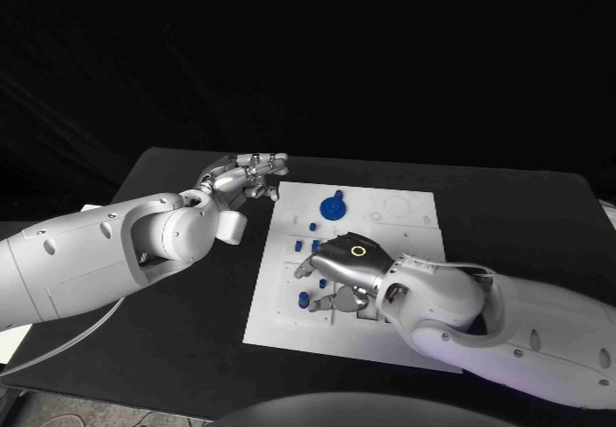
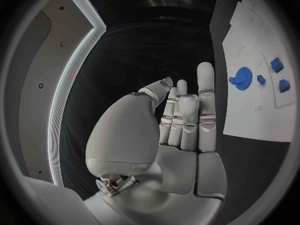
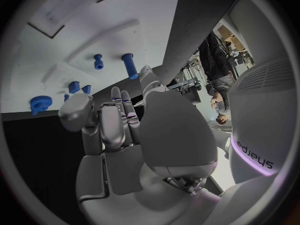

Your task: Assemble the parts on the task board

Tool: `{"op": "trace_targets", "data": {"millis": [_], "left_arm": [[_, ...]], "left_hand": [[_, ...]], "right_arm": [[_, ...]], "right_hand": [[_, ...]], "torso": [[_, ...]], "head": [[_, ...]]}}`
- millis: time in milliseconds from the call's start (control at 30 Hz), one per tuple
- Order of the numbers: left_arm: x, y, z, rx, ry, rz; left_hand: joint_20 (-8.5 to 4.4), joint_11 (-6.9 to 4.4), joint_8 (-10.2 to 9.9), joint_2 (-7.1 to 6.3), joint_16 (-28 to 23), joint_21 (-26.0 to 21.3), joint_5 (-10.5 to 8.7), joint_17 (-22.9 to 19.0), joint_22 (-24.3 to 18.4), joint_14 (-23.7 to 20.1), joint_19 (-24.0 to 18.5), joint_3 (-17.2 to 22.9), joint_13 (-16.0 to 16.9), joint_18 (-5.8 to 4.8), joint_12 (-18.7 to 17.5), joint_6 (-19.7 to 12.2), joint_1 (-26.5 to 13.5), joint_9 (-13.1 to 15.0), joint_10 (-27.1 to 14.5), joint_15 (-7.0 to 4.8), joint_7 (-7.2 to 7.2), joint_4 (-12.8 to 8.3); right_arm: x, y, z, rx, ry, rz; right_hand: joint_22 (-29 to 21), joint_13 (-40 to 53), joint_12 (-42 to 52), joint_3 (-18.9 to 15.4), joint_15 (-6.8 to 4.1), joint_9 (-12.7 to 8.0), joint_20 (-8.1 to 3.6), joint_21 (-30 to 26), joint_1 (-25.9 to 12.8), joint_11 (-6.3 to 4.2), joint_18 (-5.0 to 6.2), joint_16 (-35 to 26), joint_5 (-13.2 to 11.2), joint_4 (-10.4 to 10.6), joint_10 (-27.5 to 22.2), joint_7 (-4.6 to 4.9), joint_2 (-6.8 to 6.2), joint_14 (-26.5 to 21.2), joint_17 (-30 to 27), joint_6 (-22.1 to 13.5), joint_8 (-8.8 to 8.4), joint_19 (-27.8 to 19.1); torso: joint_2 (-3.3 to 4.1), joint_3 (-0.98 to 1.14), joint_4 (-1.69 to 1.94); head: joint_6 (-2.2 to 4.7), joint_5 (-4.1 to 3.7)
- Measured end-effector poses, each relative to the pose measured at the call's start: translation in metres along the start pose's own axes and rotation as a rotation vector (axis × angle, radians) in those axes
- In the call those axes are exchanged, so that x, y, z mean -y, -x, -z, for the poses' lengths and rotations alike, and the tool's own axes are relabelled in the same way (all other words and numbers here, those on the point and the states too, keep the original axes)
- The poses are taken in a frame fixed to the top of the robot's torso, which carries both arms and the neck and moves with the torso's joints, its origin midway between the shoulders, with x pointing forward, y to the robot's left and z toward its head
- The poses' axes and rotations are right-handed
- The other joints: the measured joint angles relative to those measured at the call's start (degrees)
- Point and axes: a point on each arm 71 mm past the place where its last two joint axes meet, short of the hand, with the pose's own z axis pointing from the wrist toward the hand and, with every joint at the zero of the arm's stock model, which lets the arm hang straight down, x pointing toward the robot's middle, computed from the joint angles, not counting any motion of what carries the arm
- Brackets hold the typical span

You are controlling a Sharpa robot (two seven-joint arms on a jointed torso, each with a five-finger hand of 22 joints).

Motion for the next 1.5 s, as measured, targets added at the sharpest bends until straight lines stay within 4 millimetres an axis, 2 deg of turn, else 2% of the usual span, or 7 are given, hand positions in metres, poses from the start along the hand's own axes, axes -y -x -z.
{"op": "trace_targets", "data": {"millis": [100,233,467,633,833,1100,1500], "left_arm": [[0.0,0.001,0.0,0.001,0.0,0.0],[0.001,0.006,0.003,0.013,-0.002,-0.004],[0.002,0.009,0.003,0.02,-0.006,-0.006],[0.001,0.008,0.002,0.02,-0.006,-0.007],[0.0,0.009,0.002,0.022,-0.004,-0.008],[-0.001,0.008,0.001,0.02,-0.003,-0.008],[-0.001,0.01,0.002,0.024,-0.003,-0.009]], "left_hand": [[0.0,0.17,0.0,0.0,0.0,0.0,0.0,-0.1,0.0,0.0,0.0,0.0,0.0,0.0,0.0,0.0,0.0,0.0,-0.2,0.0,0.0,0.0],[0.0,0.21,0.0,0.0,0.0,0.0,0.0,-0.1,0.0,-0.2,0.0,0.0,0.0,0.0,0.0,0.0,0.0,0.0,-0.2,0.2,0.0,0.0],[0.0,0.21,0.0,0.0,0.0,0.0,0.0,-0.1,0.0,-0.2,0.0,0.0,0.0,0.0,0.0,0.0,0.0,0.0,-0.2,0.2,0.0,0.0],[0.0,0.21,0.0,0.0,0.0,0.0,0.0,-0.1,0.0,-0.2,0.0,0.0,0.0,0.0,0.0,0.0,0.0,0.0,-0.2,0.2,0.0,0.0],[0.0,0.21,0.0,0.0,0.0,0.0,0.0,-0.1,0.0,-0.2,0.0,0.0,0.0,0.0,0.0,0.0,0.0,0.0,-0.2,0.2,0.0,0.0],[0.0,0.21,0.0,0.0,0.0,0.0,0.0,-0.1,0.0,-0.2,0.0,0.0,0.0,-0.01,0.0,0.0,0.0,0.0,-0.2,0.2,0.0,0.0],[0.0,0.21,0.0,0.0,0.0,0.0,0.0,-0.1,0.0,-0.2,0.0,0.0,0.0,0.0,0.0,0.0,0.0,0.0,-0.2,0.2,0.0,0.0]], "right_arm": [[0.018,0.012,0.018,0.019,-0.041,-0.024],[0.053,0.037,0.045,0.044,-0.136,-0.103],[0.096,0.05,0.099,0.066,-0.326,-0.333],[0.112,0.041,0.127,0.041,-0.455,-0.416],[0.119,0.026,0.151,-0.02,-0.593,-0.407],[0.113,0.011,0.157,-0.094,-0.669,-0.342],[0.103,-0.007,0.15,-0.153,-0.688,-0.285]], "right_hand": [[-3.4,0.1,0.7,-3.7,0.0,-0.1,-0.19,-2.5,0.7,-0.02,0.78,-1.8,0.3,2.8,0.6,0.77,-0.63,0.0,-2.3,-2.7,0.0,-1.1],[-1.9,1.4,4.6,-4.3,0.0,0.3,-0.39,-1.7,1.3,-0.14,0.77,-0.8,1.5,3.4,7.4,1.76,1.51,0.0,-0.7,-1.1,0.73,-0.6],[10.9,16.5,23.3,-5.5,-3.28,1.0,-3.45,6.9,-0.5,-4.53,-0.22,6.3,7.8,3.0,25.1,-1.44,4.55,-0.1,9.6,2.8,3.13,4.9],[18.2,51.0,54.6,-8.3,-3.93,1.9,-4.58,11.5,-5.3,-5.04,-1.98,11.8,11.5,2.9,25.9,-2.5,5.68,-0.2,14.3,3.9,5.51,6.5],[19.8,51.4,59.3,-11.9,-4.24,5.0,-4.58,12.4,-7.6,-5.46,-1.97,13.2,13.7,3.4,25.5,-2.95,6.53,-0.1,14.3,3.9,9.06,6.5],[22.6,51.5,61.2,-13.5,-4.24,8.7,-4.57,14.1,-9.1,-5.47,-1.97,15.1,14.7,3.5,25.5,-3.04,6.98,-0.1,14.3,1.9,11.77,6.4],[23.8,51.5,61.8,-14.0,-4.24,9.9,-4.56,14.6,-9.6,-5.35,-2.84,15.6,15.0,3.7,25.6,-3.01,7.05,-0.1,14.3,1.1,12.21,6.4]], "torso": [[-0.04,-0.06,0.02],[-0.05,-0.14,-0.3],[-0.23,-0.17,-1.29],[-0.4,-0.16,-1.82],[-0.61,-0.22,-2.55],[-0.75,-0.34,-3.27],[-0.82,-0.52,-3.33]], "head": [[0.23,-1.05],[0.96,-2.19],[2.15,-4.77],[2.87,-6.76],[3.22,-8.21],[3.04,-8.66],[2.04,-8.28]]}}
